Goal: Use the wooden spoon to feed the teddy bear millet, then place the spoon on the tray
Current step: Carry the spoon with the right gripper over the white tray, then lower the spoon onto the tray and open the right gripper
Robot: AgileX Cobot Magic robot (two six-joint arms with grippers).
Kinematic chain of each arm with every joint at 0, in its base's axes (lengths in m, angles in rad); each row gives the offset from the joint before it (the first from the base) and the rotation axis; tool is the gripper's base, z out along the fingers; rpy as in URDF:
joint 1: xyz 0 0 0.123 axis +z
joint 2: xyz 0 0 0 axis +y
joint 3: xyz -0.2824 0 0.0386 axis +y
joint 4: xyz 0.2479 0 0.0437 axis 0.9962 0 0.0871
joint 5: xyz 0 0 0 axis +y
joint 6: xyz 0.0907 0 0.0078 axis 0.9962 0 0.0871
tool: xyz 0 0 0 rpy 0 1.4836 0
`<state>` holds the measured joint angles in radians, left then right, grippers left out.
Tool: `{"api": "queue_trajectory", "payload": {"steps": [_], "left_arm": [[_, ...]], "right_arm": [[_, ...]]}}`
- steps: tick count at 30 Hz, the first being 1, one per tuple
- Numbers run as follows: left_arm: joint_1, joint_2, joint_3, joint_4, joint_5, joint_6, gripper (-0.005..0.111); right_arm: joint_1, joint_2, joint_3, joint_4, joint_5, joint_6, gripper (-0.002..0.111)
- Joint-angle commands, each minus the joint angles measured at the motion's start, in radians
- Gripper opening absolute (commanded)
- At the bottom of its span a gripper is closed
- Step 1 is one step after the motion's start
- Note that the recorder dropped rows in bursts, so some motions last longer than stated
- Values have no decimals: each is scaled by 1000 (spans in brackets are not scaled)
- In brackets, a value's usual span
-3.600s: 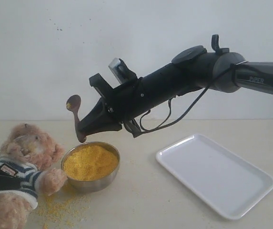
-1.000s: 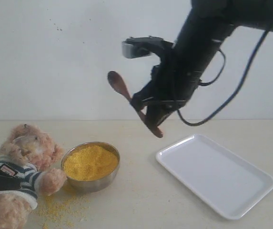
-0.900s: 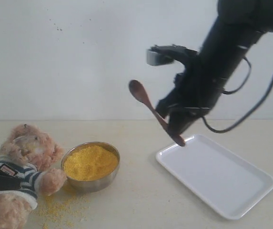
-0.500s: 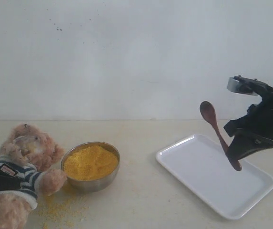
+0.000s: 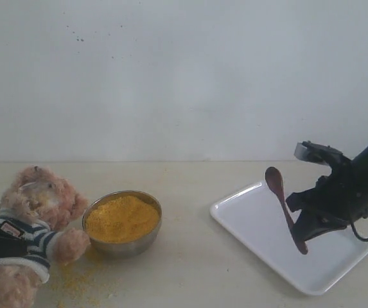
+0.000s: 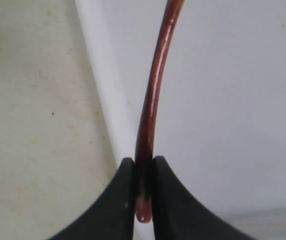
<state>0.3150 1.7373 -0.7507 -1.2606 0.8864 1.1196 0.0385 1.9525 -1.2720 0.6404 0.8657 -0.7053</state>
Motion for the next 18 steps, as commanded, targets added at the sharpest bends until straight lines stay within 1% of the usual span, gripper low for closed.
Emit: {"api": "queue_trajectory", "payload": {"steps": [1,6,9,12,18], "left_arm": [[1,-4,1,-13,4,11,4],[1,-4,1,-13,-1,33,4],[1,-4,1,-13,-1,33,4],[1,-4,1,-13,-4,33,4],[1,-4,1,-13,-7,55,4]], "right_arm": [[-8,61,4,3,-52,-11,0],[-8,105,4,3,-92,-11,0],[-8,115,4,3,-107,-11,3],[-8,115,4,9,-115,-11,12],[-8,115,4,11,-115,-11,40]]}}
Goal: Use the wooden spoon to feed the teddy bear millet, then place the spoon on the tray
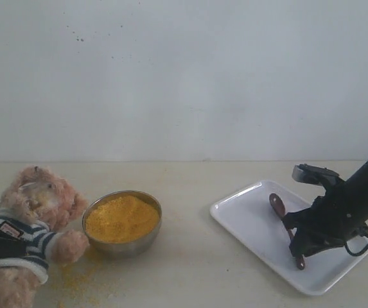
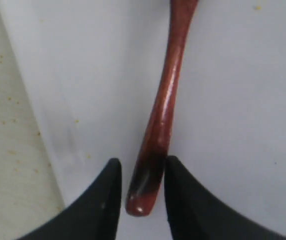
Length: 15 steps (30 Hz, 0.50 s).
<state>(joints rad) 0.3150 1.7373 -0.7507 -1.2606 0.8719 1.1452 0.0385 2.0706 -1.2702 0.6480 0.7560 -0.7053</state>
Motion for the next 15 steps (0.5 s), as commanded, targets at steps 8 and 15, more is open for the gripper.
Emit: {"api": "queue_trajectory", "payload": {"steps": [8,15], "left_arm": [[1,-4,1,-14,-82,120,4],[1,-4,30,-131,-54,212,4]], "right_arm": [[-29,-227,2,-9,47,134,45],[-29,-656,2,-83,-93,249,0]]}}
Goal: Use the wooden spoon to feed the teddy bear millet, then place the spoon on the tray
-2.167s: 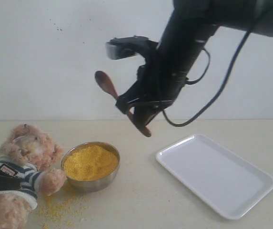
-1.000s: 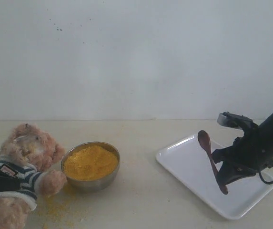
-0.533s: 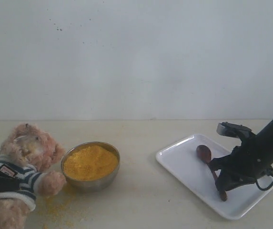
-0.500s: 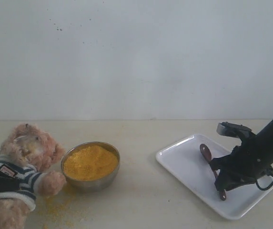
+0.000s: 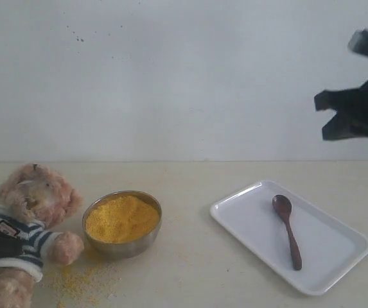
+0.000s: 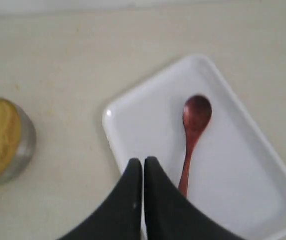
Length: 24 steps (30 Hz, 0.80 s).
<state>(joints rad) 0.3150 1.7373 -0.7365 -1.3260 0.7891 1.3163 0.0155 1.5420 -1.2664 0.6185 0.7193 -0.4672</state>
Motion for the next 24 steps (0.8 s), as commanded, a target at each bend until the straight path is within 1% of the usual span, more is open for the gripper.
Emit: {"api": "queue_trajectory", "payload": {"steps": [1,2,3,4,5,7,10,11,13,16,19,22,24], "left_arm": [[1,-4,15,-65,29,41,4],[1,-4,16,-70,29,41,4],[1,-4,16,-76,44,41,4],[1,-4,16,-87,54,43,4],[1,-4,16,-99,58,64,4],[1,-4,16,-113,58,91,4],[1,-4,16,-147,58,123,4],[1,-4,16,-150,60,129,4],[1,-4,16,-150,73,144,4],[1,-4,16,-150,87,158,4],[1,-4,16,-150,128,158,4],[1,-4,16,-148,172,169,4],[1,-4,16,-155,170,185,4]], "right_arm": [[-6,-187,10,-89,-82,16,0],[-6,-249,38,-103,-129,16,0],[-6,-373,115,-109,-235,16,0],[-6,-457,171,-107,-301,16,0],[-6,-630,284,-102,-418,16,0],[-6,-826,415,-107,-562,9,0],[-6,-1052,571,-160,-732,-18,0],[-6,-1115,616,-168,-762,-35,0],[-6,-1223,685,-168,-792,-61,0],[-4,-1331,750,-116,-779,-22,0],[0,-1391,792,-77,-775,-13,0],[49,-1401,819,-77,-778,-3,0],[90,-1399,837,-79,-734,-19,0]]}}
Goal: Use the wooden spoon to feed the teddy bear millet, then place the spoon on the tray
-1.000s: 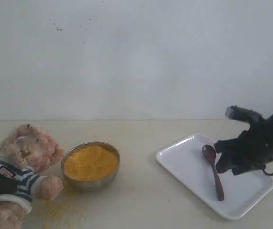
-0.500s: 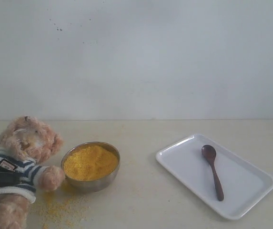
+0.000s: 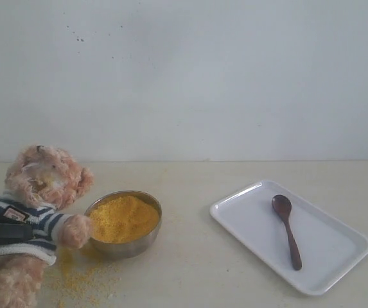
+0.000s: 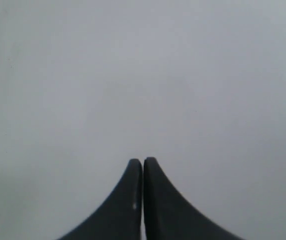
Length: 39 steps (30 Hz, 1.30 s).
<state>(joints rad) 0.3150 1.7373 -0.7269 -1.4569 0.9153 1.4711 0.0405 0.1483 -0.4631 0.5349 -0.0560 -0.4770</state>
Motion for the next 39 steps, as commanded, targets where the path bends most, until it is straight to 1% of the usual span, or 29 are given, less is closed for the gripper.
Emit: {"api": "queue_trajectory", "payload": {"steps": [1,3,5,9,10,12,13,17,19,26,30,39], "left_arm": [[1,-4,7,-33,42,49,4],[1,-4,7,-59,42,64,4],[1,-4,7,-63,42,72,4],[1,-4,7,-58,55,74,4],[1,-4,7,-58,58,74,4],[1,-4,7,-58,79,74,4],[1,-4,7,-58,83,74,4],[1,-4,7,-60,81,74,4],[1,-4,7,-74,71,77,4],[1,-4,7,-81,73,92,4],[1,-4,7,-81,87,78,4],[1,-4,7,-94,74,62,4]], "right_arm": [[88,-1,47,5,62,-30,0],[122,13,80,5,80,-38,0],[143,26,127,5,50,-41,0],[157,52,221,5,-123,-47,0],[157,55,231,5,-151,-49,0],[157,55,237,5,-150,-49,0],[157,55,242,5,-134,-52,0],[157,55,242,5,42,-60,0],[157,62,242,5,98,-57,0],[157,168,242,-3,295,-46,0],[157,175,242,29,322,23,0],[157,175,242,43,322,30,0]]}}
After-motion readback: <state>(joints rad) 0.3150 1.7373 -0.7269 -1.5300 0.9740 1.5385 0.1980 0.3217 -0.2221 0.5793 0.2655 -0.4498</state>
